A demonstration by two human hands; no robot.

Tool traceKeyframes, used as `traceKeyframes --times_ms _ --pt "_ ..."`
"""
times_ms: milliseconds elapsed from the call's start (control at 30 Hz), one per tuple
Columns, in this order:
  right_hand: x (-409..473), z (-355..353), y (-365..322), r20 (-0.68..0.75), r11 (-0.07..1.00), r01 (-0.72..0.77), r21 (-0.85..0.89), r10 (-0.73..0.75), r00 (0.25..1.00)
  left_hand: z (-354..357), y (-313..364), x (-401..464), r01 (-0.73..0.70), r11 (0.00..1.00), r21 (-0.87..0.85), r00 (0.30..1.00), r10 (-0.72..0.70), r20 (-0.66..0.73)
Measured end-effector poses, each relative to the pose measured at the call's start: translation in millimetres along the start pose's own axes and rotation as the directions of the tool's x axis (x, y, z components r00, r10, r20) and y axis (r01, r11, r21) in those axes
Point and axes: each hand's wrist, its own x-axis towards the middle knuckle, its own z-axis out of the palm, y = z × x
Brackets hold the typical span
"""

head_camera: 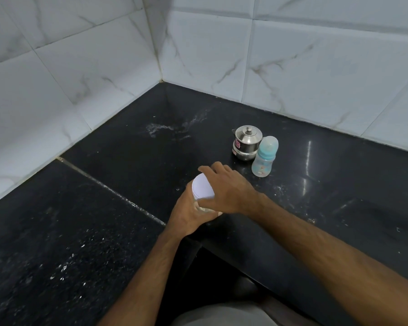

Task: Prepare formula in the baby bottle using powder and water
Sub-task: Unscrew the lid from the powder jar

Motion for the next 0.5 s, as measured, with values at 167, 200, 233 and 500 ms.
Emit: traceKeyframes --times_ms 167,200,233,500 --pt "-2 -2 3 0.127 0.982 0.060 0.178 -0.083 0.988 1 -5 -1 -0.054 0.998 0.034 0.998 0.056 -0.037" --pt "-3 -2 3 0.128 0.982 0.058 0.177 -0.082 0.988 0 -7 -3 -0.046 0.999 0.009 0.998 0.047 -0.045" --pt "-3 -1 3 0.106 0.987 0.047 0.152 -0.063 0.992 -1 -7 -3 -0.034 0.999 -0.020 0.999 0.033 -0.037" --pt "0 -3 6 0.099 0.985 0.030 0.169 -0.047 0.994 -2 1 -7 -0.061 0.997 -0.036 0.998 0.060 -0.030"
